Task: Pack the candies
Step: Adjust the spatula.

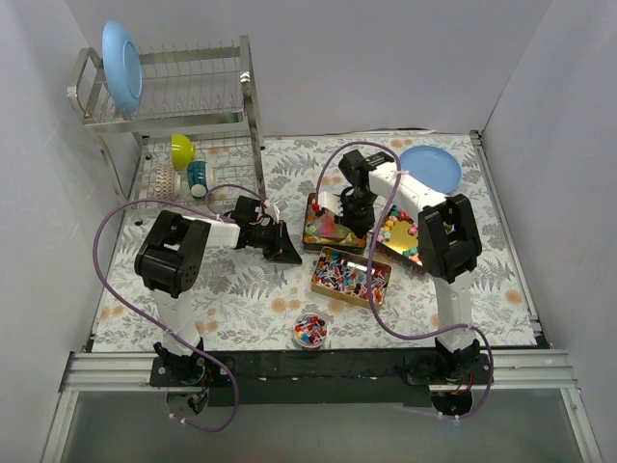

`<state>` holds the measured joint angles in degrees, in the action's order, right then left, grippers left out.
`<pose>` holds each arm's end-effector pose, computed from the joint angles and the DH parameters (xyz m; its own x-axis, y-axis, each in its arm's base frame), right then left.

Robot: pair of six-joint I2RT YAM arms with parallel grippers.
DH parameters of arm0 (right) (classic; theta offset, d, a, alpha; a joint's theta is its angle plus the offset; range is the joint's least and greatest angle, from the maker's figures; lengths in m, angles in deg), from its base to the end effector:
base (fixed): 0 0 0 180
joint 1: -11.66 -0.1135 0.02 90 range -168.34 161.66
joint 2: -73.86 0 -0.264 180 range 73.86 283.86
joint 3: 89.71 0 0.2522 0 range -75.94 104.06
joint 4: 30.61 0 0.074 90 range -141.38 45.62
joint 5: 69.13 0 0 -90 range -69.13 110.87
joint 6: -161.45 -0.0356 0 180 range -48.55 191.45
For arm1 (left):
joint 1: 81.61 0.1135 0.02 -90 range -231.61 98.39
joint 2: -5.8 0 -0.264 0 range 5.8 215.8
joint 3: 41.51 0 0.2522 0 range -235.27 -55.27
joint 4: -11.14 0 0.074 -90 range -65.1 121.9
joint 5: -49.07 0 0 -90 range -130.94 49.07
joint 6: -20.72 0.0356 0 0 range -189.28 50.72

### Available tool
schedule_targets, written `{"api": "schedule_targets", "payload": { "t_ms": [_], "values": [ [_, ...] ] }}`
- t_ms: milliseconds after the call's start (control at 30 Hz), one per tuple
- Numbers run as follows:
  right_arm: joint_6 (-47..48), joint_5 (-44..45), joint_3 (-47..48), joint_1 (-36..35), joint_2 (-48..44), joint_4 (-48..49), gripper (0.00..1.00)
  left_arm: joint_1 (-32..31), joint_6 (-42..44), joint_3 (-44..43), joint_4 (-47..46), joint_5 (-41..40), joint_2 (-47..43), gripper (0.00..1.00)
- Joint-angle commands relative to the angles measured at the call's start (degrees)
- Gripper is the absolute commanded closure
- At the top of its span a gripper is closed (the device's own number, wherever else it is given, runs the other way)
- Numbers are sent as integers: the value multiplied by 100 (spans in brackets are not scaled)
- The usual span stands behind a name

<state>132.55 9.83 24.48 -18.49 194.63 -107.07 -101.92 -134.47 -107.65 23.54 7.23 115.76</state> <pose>0.3587 0.2162 0.2033 0.0343 -0.9738 -0.2250 -0.9994 -0.0319 -0.0142 0.3157 -0.1451 0.1058 -0.8899 -0.3163 0.3288 -0.4474 0.4640 -0.7645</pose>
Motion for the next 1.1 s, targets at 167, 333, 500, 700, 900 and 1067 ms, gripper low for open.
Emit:
{"api": "schedule_targets", "payload": {
  "t_ms": [167, 333, 500, 700, 900, 1067],
  "values": [
    [244, -943, -234, 405, -449, 241, 99, 115, 1060, -404, 1243, 378, -527, 99],
    [42, -996, 328, 405, -528, -164, 99, 203, 1561, -326, 1639, 273, -738, 98],
    [112, -759, 268, 326, -905, -234, 99, 440, 1676, -18, 1657, 203, -1291, 98],
    [261, 3, -504, -148, -1615, -94, 99, 634, 1624, 368, 1640, 45, -1906, 98],
    [640, 1313, -1613, -1176, -2609, -163, 99, 915, 1544, 755, 1692, -622, -2960, 100],
    [605, 1869, -1877, -1941, -3094, -506, 99, 1302, 1571, 949, 1692, -764, -3602, 100]
  ]
}}
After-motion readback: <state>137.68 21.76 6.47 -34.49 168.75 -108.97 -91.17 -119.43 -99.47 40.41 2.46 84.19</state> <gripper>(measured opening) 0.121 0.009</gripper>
